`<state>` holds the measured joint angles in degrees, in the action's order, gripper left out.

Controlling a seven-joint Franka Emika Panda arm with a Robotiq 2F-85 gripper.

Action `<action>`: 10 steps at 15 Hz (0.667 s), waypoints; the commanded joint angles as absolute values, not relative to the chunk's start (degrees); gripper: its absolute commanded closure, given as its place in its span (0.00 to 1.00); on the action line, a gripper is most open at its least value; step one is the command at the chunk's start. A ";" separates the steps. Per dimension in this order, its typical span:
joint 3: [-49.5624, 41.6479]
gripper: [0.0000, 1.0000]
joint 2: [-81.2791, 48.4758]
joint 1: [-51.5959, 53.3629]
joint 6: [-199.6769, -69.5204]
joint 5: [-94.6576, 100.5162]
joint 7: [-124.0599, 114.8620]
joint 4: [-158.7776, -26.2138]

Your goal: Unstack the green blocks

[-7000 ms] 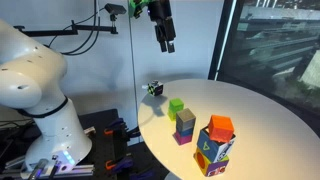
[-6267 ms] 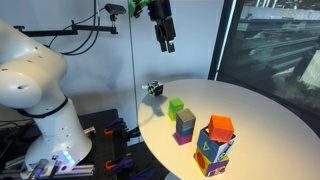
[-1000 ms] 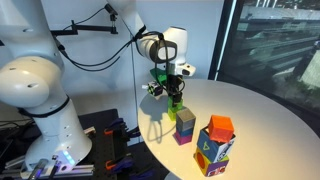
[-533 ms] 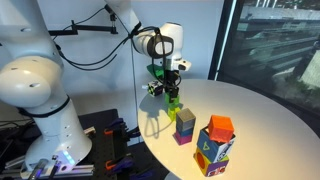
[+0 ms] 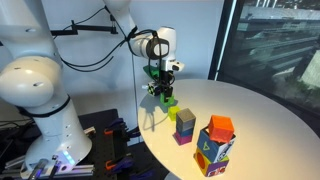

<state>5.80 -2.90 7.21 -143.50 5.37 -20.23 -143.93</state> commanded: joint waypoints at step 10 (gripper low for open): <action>5.10 0.00 -7.82 7.94 -145.20 5.68 -21.08 -141.31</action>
<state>5.54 -8.05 7.82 -145.85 6.86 -21.89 -142.24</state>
